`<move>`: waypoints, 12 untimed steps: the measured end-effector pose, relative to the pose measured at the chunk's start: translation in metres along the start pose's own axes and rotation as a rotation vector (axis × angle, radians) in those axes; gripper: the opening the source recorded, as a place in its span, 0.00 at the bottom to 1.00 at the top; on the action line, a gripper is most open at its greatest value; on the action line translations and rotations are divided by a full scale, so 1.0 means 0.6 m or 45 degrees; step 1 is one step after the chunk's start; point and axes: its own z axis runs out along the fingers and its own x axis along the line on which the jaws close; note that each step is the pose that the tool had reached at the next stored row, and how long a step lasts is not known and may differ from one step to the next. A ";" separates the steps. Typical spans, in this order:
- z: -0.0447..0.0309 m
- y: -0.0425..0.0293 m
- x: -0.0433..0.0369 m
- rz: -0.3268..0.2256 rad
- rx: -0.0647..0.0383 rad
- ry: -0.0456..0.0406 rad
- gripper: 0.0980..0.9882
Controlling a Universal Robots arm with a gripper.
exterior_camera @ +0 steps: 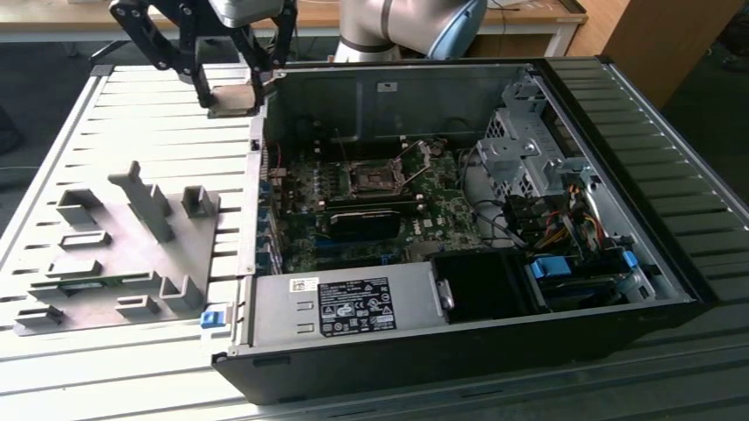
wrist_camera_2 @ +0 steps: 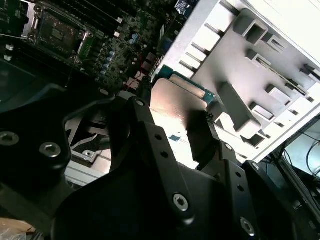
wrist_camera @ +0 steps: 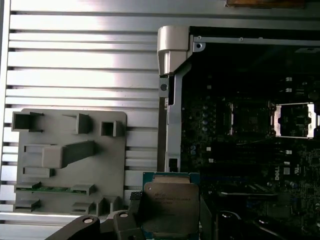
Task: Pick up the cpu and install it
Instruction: 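Pick up the cpu and move it towards the insertion slot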
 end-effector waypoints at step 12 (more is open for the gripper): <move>0.001 -0.001 -0.061 0.000 0.000 0.000 0.50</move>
